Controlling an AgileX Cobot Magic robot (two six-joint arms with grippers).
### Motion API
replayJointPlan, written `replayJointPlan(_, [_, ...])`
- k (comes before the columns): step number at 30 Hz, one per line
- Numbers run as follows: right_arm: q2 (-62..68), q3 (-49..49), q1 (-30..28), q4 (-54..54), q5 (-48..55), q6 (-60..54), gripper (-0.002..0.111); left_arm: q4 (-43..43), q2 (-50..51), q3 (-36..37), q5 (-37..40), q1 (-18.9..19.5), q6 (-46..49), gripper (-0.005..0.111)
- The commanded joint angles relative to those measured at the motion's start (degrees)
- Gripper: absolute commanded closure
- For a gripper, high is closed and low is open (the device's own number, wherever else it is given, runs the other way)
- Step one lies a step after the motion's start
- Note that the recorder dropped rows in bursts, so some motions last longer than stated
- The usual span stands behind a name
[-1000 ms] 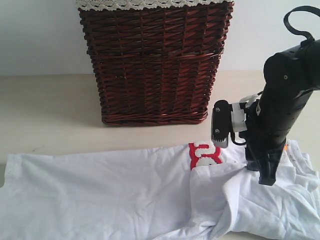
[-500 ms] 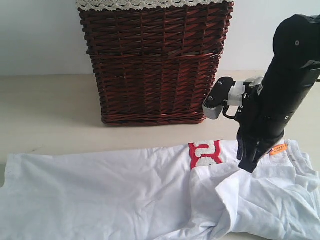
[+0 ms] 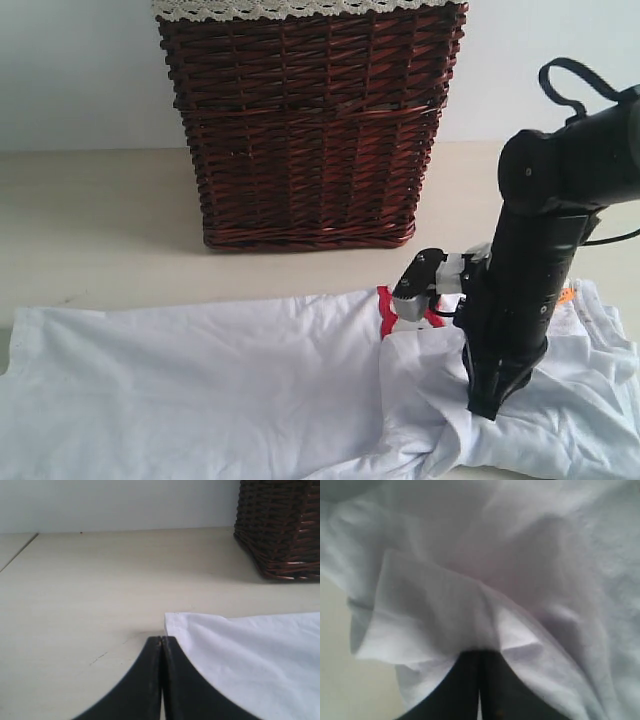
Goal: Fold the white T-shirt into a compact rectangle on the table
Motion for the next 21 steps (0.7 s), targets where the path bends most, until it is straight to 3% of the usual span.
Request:
replayJointPlan(1, [2.4,-0.2,0.0,-0.5,-2.8,1.0,0.108,0.2,-0.3,-0.1,-0.5,0.2,0.1,0.107])
replayJointPlan(7, [0.9,-4.1,0.0,-0.2,2.2,2.8,0.108,0.2,-0.3,-0.1,-0.5,0.2,0.1,0.107])
replayJointPlan(10, [-1.4,-6.4,0.0,-0.2,4.3,5.4,0.102,0.2,-0.3,-0.1,-0.5,0.2,0.1,0.107])
replayJointPlan(14, [-5.9,-6.8,0.0,-1.9,4.0,11.8,0.085,0.2,-0.3,-0.1,-0.5,0.2,0.1,0.107])
replayJointPlan(18, [-8.1,-6.3,-1.4,-18.7,3.4,32.5,0.059,0.2,-0.3,-0.1,-0.5,0.2,0.1,0.107])
replayJointPlan(21, [-8.0,-3.0,-5.6,-30.6,3.6,46.5,0.052,0.2,-0.3,-0.1,-0.5,0.2,0.1,0.107])
